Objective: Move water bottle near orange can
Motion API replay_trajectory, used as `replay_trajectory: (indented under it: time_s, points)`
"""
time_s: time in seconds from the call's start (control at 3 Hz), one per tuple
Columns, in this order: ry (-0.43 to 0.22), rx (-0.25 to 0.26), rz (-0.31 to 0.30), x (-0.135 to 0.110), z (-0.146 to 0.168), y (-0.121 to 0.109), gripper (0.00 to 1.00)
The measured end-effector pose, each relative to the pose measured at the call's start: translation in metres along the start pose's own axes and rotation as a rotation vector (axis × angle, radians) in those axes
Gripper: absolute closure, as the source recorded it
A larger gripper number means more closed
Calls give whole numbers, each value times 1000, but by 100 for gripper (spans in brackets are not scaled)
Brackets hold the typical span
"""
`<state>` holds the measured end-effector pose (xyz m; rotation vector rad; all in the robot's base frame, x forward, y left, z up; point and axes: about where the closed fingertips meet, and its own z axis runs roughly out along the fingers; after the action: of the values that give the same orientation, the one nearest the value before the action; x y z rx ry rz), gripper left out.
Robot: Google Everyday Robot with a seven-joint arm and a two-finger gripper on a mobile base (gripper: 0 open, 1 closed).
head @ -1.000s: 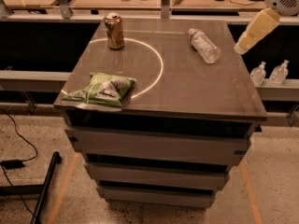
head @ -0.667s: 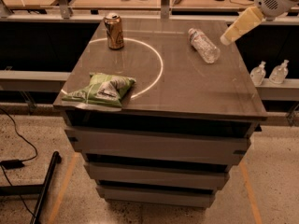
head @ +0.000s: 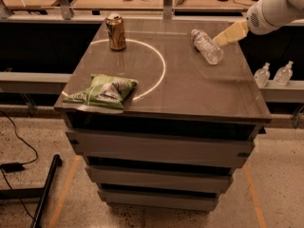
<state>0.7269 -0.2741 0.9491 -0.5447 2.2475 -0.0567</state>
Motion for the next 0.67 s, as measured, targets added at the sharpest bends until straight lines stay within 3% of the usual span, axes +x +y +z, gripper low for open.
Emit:
replay_trajectory:
  time_s: [0.33, 0.67]
  points:
    - [-34, -36, 127, 11, 35, 12, 0]
    - [-34, -36, 127, 11, 36, 12, 0]
